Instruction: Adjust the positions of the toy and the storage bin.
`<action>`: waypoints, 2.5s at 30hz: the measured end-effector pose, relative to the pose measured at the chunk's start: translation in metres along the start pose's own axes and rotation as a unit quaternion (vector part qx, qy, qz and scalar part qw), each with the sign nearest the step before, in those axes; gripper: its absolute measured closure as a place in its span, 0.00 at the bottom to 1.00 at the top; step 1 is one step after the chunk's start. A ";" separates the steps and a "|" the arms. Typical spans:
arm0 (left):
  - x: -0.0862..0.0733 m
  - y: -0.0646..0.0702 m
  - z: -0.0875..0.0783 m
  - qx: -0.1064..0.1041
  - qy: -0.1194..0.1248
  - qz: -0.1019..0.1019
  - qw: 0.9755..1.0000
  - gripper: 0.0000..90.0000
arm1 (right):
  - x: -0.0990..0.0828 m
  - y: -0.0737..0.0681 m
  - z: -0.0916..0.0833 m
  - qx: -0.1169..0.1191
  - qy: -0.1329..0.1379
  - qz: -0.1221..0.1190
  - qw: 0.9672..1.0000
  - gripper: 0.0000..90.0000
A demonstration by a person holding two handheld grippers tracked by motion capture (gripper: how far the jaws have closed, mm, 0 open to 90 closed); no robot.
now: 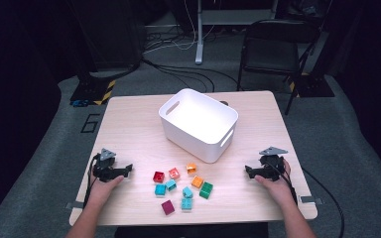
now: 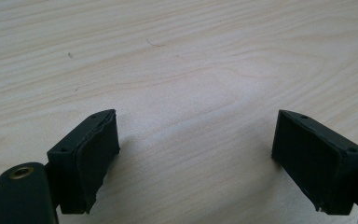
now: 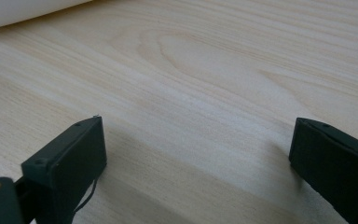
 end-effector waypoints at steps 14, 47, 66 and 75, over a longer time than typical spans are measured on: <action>0.000 0.000 0.000 0.002 -0.003 -0.001 1.000 0.18 | 0.001 0.000 0.001 -0.008 0.001 0.009 1.000 0.04; 0.022 0.018 -0.012 -0.028 -0.015 -0.005 0.999 0.39 | 0.008 -0.019 -0.017 -0.008 0.006 -0.007 1.000 0.42; 0.090 0.039 -0.028 -0.063 0.012 0.009 0.998 0.41 | 0.059 -0.059 -0.044 0.032 0.042 -0.019 0.998 0.38; 0.114 0.054 -0.025 -0.070 0.012 0.028 0.997 0.41 | 0.082 -0.086 -0.046 0.053 0.062 -0.033 0.996 0.35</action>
Point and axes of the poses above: each handheld gripper's, and its own axes: z roughly forward along the jaws, x roughly out of its top, y roughly to its right, the point moved 10 cm from there along z, roughly forward along the jaws, and after that the axes turned 1 degree about -z, right-handed, at the moved point
